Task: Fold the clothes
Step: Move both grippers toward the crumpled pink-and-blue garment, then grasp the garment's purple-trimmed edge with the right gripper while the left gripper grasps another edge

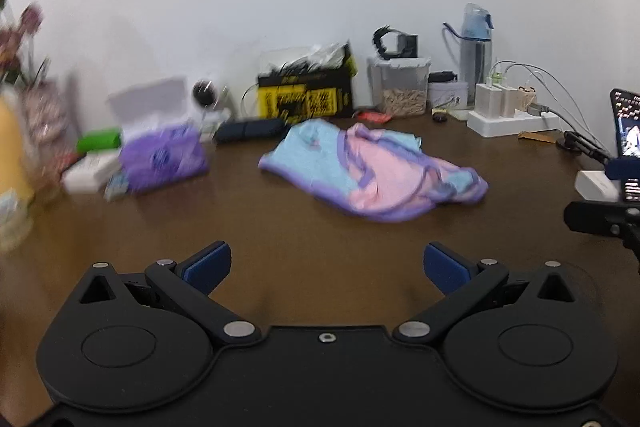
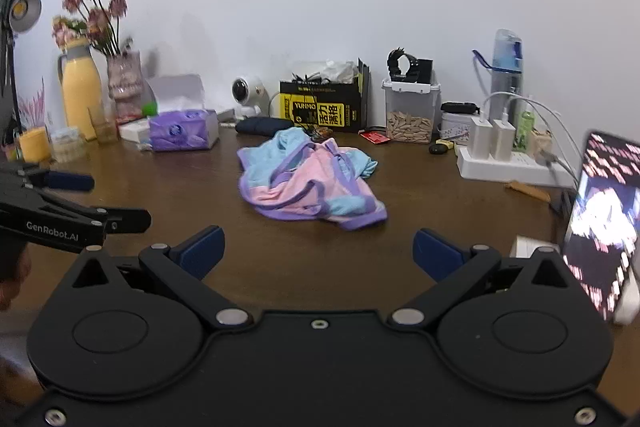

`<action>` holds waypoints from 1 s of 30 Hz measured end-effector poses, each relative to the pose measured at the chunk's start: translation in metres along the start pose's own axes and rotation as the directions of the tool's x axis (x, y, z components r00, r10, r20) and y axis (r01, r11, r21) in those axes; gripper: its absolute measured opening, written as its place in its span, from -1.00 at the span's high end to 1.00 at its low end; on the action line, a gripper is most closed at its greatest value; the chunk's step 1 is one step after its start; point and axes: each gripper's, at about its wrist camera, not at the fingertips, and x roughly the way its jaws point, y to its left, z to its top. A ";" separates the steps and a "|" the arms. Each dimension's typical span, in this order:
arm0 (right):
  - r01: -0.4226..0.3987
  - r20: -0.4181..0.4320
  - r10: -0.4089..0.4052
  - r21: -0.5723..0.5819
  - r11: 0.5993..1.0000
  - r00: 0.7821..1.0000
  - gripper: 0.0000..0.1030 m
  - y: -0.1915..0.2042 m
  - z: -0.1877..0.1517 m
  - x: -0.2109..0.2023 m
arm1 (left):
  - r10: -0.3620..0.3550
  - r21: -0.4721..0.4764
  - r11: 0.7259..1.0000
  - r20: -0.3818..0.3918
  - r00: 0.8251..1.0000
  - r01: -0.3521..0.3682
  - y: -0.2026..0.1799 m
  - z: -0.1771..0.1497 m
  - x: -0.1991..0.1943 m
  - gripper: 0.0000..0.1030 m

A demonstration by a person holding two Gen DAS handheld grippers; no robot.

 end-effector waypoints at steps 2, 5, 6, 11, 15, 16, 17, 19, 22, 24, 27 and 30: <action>-0.002 -0.015 0.002 -0.020 1.000 1.000 -0.98 -0.003 0.007 0.020 | -0.005 0.013 1.000 0.010 1.000 0.005 -0.001 0.006 0.016 -1.00; -0.010 -0.056 0.007 -0.054 0.998 0.998 -0.97 -0.005 0.018 0.056 | -0.019 0.052 0.998 0.003 1.000 0.019 -0.002 0.013 0.047 -1.00; -0.016 -0.072 0.012 -0.064 0.998 0.997 -0.96 -0.005 0.022 0.071 | -0.017 0.088 0.996 -0.003 1.000 0.018 -0.002 0.015 0.056 -1.00; -0.044 -0.160 0.027 -0.099 0.994 0.987 -0.31 -0.002 0.028 0.127 | -0.021 0.162 0.987 -0.010 1.000 0.022 0.000 0.013 0.077 -1.00; -0.043 -0.220 0.022 -0.091 0.995 0.975 0.27 -0.002 0.028 0.164 | -0.049 0.221 0.974 -0.002 0.999 0.048 -0.004 0.009 0.084 -1.00; -0.042 -0.232 0.022 -0.081 0.996 0.972 0.72 -0.003 0.029 0.169 | -0.063 0.234 0.970 0.006 0.998 0.060 -0.007 0.008 0.085 -1.00; -0.037 -0.247 0.023 -0.055 0.998 0.969 0.88 -0.005 0.029 0.174 | -0.075 0.247 0.967 0.015 0.997 0.069 -0.010 0.009 0.086 -1.00; -0.036 -0.214 0.030 -0.025 0.999 0.976 0.88 -0.007 0.034 0.166 | -0.099 0.273 0.958 0.036 0.994 0.086 -0.016 0.009 0.088 -1.00; -0.036 -0.094 0.027 -0.092 0.995 0.995 0.88 0.003 0.044 0.124 | -0.123 0.301 0.949 0.078 0.989 0.094 -0.029 0.011 0.089 -1.00; -0.027 -0.040 0.022 -0.125 0.992 0.999 0.88 0.009 0.045 0.094 | -0.110 0.345 0.937 0.125 0.986 0.061 -0.047 0.012 0.095 -1.00; -0.016 -0.022 0.013 -0.139 0.990 1.000 0.89 0.011 0.042 0.069 | -0.058 0.366 0.931 0.160 0.985 -0.004 -0.060 0.013 0.098 -1.00; -0.015 -0.024 0.012 -0.130 0.991 1.000 0.89 0.009 0.037 0.054 | -0.033 0.376 0.926 0.189 0.981 -0.041 -0.063 0.011 0.091 -0.99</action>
